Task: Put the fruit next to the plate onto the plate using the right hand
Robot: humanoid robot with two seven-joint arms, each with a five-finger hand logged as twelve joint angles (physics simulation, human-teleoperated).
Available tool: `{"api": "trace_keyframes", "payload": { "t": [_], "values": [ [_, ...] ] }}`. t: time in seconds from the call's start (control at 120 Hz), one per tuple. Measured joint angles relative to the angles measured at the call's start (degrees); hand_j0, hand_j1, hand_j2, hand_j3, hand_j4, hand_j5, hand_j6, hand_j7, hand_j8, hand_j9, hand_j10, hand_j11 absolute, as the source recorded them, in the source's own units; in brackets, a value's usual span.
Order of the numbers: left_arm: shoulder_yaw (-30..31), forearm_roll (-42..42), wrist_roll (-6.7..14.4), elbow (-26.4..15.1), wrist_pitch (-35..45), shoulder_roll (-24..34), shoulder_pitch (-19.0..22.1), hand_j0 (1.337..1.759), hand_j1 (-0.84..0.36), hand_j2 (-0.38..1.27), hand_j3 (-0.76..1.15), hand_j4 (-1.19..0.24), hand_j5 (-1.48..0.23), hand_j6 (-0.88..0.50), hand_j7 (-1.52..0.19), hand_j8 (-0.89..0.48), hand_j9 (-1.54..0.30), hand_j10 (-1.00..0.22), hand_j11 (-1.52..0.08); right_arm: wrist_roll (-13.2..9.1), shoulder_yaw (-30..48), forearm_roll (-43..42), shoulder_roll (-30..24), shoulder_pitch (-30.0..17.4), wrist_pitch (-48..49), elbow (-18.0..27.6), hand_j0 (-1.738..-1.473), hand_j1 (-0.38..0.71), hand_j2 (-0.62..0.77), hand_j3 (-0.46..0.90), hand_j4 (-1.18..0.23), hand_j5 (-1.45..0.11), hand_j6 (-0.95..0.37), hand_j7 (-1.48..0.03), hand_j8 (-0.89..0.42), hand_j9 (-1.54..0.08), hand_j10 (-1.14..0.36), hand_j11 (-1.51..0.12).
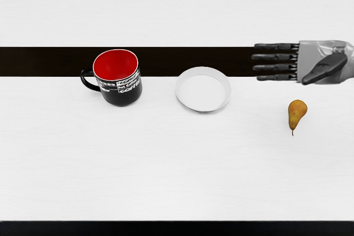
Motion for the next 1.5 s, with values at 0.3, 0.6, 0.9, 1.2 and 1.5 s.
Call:
{"api": "trace_keyframes", "payload": {
  "t": [0.3,0.6,0.9,1.2,1.5],
  "values": [
    [0.01,0.00,0.03,0.12,-0.01,0.00,-0.43,1.658,0.35,0.00,0.00,0.00,0.00,0.00,0.00,0.00,0.00,0.00,0.00,0.00,4.43,-8.47,8.84,-0.18,0.00,-7.70,-1.658,-0.29,-0.01,0.00,-0.04,-0.06,-0.04,-0.06,-0.04,-0.06,-0.04,-0.06],
    [1.34,-0.01,0.02,1.57,-0.02,0.00,-3.23,1.658,0.35,0.00,0.00,0.00,0.00,0.00,0.00,0.00,0.00,0.00,0.00,0.00,8.40,-45.67,21.53,6.07,-0.02,-7.96,-1.658,-0.26,-0.02,0.00,-0.08,-0.10,-0.08,-0.10,-0.08,-0.10,-0.08,-0.10],
    [2.82,-0.01,0.03,1.76,-0.02,0.00,-3.32,1.658,0.35,0.00,0.00,0.00,0.00,0.00,0.00,0.00,0.00,0.00,0.00,0.00,0.36,-70.66,21.69,9.27,-9.70,-1.30,-1.658,-0.27,-0.01,0.00,-0.06,-0.08,-0.06,-0.08,-0.06,-0.08,-0.06,-0.08],
    [3.23,-0.01,0.03,1.81,-0.02,0.00,-3.12,1.658,0.35,0.00,0.00,0.00,0.00,0.00,0.00,0.00,0.00,0.00,0.00,0.00,-13.79,-78.78,12.46,16.23,-21.33,12.82,-1.658,-0.30,-0.01,0.00,-0.05,-0.06,-0.05,-0.06,-0.05,-0.06,-0.05,-0.06],
    [3.19,-0.01,0.01,1.66,-0.01,0.00,-2.37,1.658,0.35,0.00,0.00,0.00,0.00,0.00,0.00,0.00,0.00,0.00,0.00,0.00,-19.34,-81.35,8.77,18.12,-24.82,19.56,-1.658,-0.30,-0.01,0.00,-0.04,-0.05,-0.05,-0.05,-0.05,-0.05,-0.04,-0.05]
  ]
}}
